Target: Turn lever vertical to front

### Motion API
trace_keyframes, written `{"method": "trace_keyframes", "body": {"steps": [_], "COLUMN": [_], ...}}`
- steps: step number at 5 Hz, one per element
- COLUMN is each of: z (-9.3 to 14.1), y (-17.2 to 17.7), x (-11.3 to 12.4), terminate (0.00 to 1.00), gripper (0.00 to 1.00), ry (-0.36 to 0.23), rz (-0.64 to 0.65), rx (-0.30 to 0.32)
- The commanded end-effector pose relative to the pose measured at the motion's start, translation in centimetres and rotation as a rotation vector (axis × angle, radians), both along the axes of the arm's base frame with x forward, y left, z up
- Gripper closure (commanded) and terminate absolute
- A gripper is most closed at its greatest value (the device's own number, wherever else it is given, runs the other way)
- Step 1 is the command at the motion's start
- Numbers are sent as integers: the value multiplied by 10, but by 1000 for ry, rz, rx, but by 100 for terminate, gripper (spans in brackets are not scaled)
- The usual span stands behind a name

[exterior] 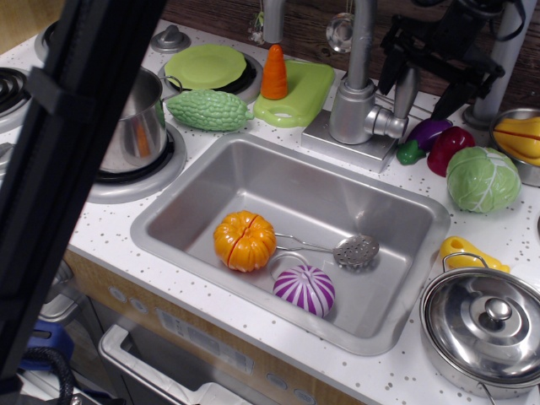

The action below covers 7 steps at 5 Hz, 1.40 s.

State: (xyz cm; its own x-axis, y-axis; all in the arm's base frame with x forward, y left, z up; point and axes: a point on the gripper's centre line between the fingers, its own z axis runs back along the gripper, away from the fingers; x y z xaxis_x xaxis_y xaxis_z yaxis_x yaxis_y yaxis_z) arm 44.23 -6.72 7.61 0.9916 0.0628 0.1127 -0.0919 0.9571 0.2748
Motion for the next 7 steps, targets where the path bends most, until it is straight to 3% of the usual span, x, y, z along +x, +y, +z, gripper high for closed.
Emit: {"method": "trace_keyframes", "body": {"steps": [1,2,3,6,7], "z": [24,23,23,14,2], "y": [11,10,8,-2,-1], "x": [13,12,7,-37,-40], "terminate": [0,0,0,0,0], "gripper": [0,100,100,100,100], "ry": [-59,-58,-60,-72,-87], "rz": [-4,17,38,164,173], "rx": [-24,-31,-31,-50,-106]}}
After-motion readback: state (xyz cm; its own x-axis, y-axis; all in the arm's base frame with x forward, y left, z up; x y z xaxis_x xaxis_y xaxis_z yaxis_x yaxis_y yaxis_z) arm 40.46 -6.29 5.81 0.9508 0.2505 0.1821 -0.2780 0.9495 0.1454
